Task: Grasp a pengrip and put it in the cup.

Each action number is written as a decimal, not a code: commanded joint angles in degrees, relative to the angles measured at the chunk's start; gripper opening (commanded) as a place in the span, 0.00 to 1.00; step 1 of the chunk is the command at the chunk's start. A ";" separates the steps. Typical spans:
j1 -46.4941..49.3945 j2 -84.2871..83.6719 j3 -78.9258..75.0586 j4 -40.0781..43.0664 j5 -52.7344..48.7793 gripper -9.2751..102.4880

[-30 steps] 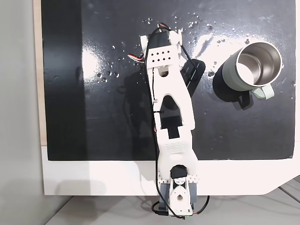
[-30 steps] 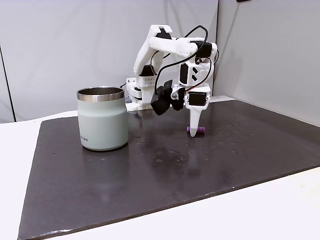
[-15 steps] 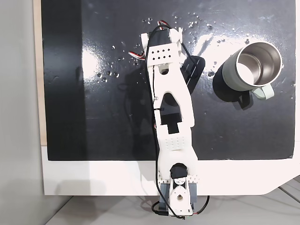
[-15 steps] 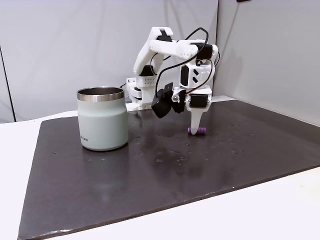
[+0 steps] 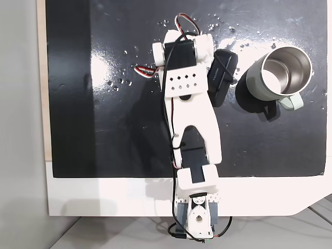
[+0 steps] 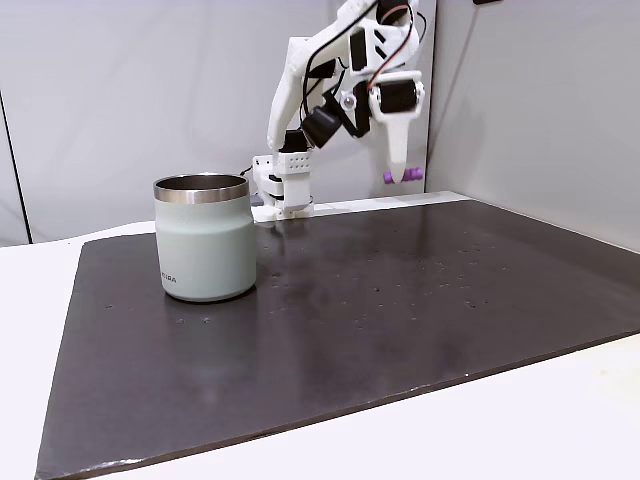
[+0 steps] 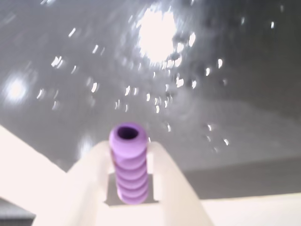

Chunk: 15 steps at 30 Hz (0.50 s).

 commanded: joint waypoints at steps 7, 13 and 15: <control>10.72 23.29 7.29 2.20 -10.81 0.08; 23.47 27.16 7.91 2.20 -20.39 0.08; 27.69 26.37 7.82 2.02 -23.55 0.08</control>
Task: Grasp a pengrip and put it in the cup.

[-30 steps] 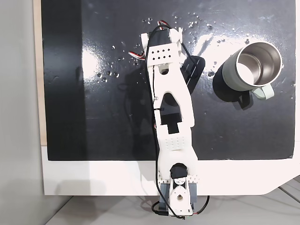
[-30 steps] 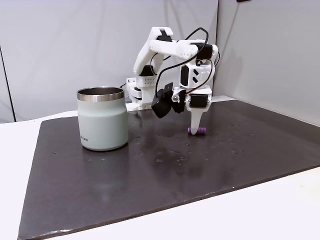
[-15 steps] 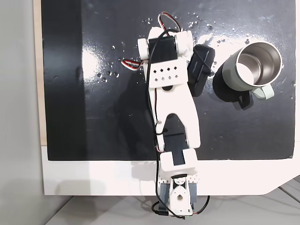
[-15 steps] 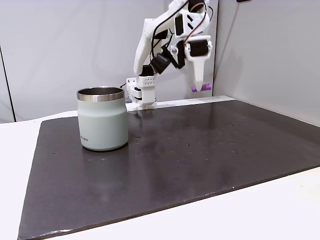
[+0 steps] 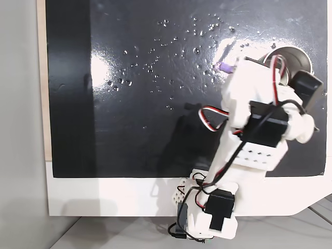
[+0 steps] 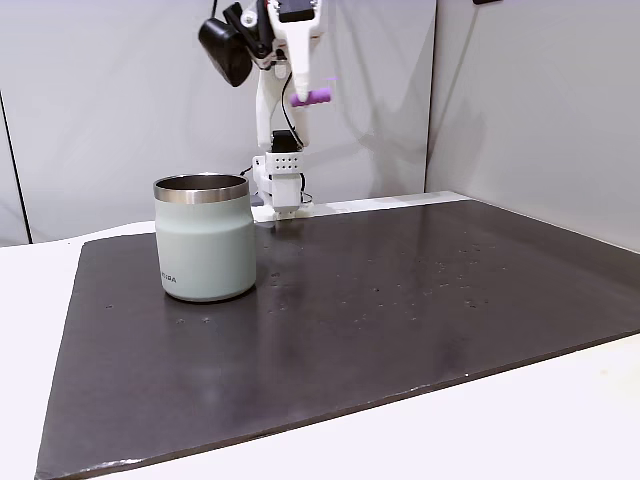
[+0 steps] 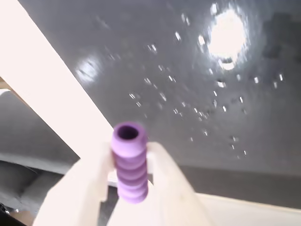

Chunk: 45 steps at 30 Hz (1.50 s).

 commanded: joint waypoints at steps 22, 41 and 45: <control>18.28 -27.16 -20.74 0.26 -15.64 0.08; 18.81 -22.85 -21.36 0.53 -16.00 0.14; 18.98 -22.32 -20.74 0.62 -15.47 0.29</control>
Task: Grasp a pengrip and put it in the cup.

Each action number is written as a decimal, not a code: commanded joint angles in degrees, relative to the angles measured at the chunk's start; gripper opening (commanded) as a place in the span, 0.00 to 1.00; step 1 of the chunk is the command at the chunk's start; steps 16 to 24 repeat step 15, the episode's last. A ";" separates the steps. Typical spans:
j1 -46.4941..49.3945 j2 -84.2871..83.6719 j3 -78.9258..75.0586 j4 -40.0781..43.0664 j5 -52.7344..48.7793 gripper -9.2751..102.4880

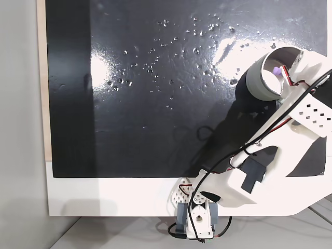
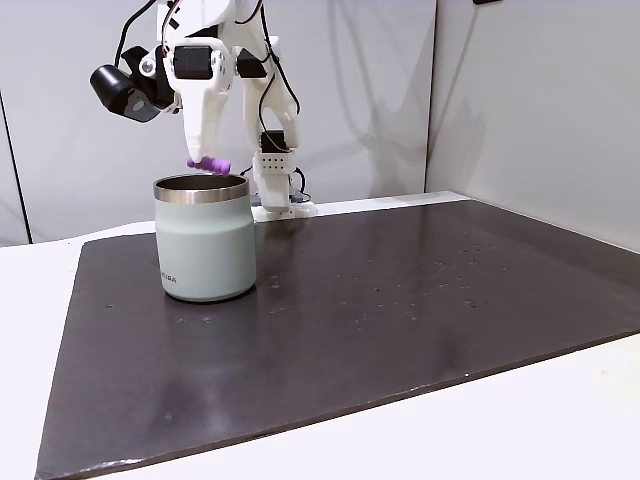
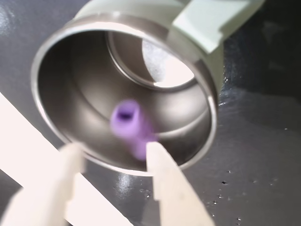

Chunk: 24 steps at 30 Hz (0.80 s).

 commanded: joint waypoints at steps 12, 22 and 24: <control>0.62 4.31 -1.76 0.44 0.35 0.28; 0.70 4.31 -1.76 0.44 0.35 0.28; 0.70 4.31 -1.76 0.44 0.35 0.28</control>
